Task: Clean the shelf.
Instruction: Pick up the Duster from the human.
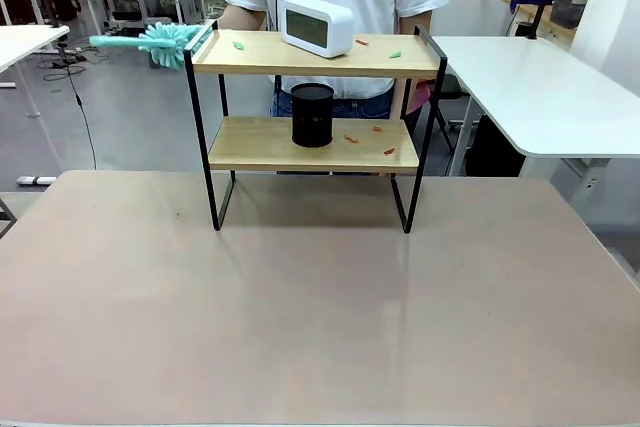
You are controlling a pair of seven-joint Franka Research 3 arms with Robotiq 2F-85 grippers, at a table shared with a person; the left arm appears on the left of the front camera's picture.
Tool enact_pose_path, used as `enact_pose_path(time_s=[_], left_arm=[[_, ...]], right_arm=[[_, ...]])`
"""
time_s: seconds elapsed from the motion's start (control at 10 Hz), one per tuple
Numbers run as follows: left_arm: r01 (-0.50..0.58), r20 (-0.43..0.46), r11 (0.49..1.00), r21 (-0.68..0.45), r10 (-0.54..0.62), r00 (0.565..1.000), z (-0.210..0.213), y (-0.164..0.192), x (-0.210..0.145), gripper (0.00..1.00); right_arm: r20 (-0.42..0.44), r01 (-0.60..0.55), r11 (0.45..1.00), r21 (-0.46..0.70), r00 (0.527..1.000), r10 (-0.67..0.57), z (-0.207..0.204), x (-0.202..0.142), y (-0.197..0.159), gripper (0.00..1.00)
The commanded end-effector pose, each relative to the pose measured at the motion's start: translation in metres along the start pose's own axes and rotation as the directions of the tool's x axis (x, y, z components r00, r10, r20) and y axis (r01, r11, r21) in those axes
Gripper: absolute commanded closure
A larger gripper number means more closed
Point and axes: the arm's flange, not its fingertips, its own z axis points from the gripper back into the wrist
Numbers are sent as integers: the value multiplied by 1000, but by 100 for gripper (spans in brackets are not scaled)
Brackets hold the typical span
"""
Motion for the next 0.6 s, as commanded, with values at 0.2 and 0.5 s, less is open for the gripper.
enact_pose_path(time_s=[0.2, 0.5], left_arm=[[1, 0, 1000, 0, -1, 1000, -1, -1, 0, 0], [-117, -109, 978, -175, 99, 989, -28, -35, 67, 0]], right_arm=[[9, -29, 999, 16, 1000, 28, -2, 4, 2, 0], [9, -29, 999, 16, 1000, 28, -2, 4, 2, 0]])
